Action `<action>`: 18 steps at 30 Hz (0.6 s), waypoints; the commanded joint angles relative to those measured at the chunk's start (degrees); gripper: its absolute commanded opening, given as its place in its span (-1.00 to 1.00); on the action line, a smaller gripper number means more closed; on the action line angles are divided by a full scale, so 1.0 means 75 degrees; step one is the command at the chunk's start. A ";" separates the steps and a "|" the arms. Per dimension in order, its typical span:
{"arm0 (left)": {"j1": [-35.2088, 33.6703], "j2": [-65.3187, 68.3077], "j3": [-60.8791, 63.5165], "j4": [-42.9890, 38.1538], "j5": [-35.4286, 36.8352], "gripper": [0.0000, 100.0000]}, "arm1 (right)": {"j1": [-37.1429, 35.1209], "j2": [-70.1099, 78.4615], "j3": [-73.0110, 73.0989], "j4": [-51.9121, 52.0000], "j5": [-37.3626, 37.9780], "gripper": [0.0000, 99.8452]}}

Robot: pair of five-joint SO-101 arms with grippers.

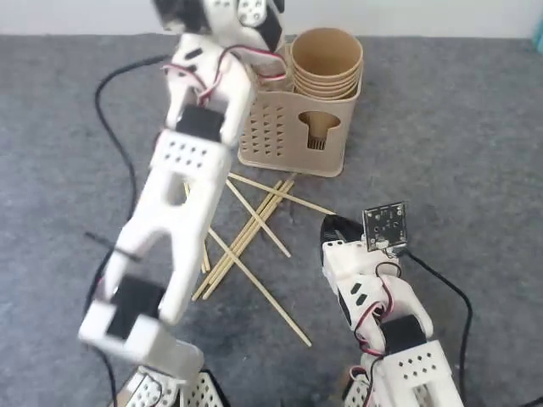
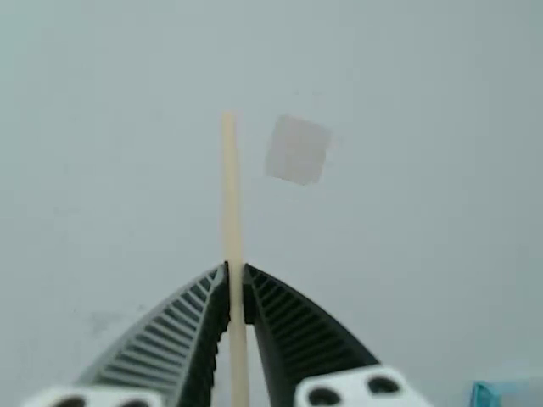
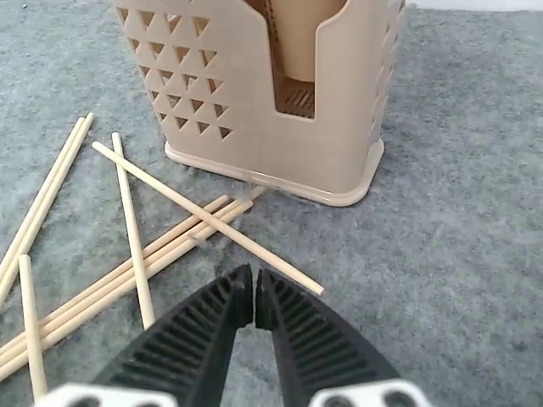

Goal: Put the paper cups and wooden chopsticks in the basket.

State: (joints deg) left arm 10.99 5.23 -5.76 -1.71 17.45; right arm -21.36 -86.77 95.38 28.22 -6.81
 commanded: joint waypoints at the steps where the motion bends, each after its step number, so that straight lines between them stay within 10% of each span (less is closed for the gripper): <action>1: -0.0387 0.0938 -0.1037 -0.0305 -0.0023 -0.97 | 0.0100 -0.0170 -0.0059 -0.0205 0.0141 -0.95; 11: -0.0645 0.1032 -0.1049 -0.0211 -0.0023 -0.97 | 0.0100 -0.0170 -0.0070 -0.0205 0.0152 -0.95; 18: -0.0563 -0.0410 -0.1049 0.3106 -0.0012 -0.60 | 0.0100 -0.0170 -0.0070 -0.0205 0.0152 -0.95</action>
State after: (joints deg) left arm 6.59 12.09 -10.51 7.52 17.71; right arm -21.36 -86.77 95.38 28.22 -6.81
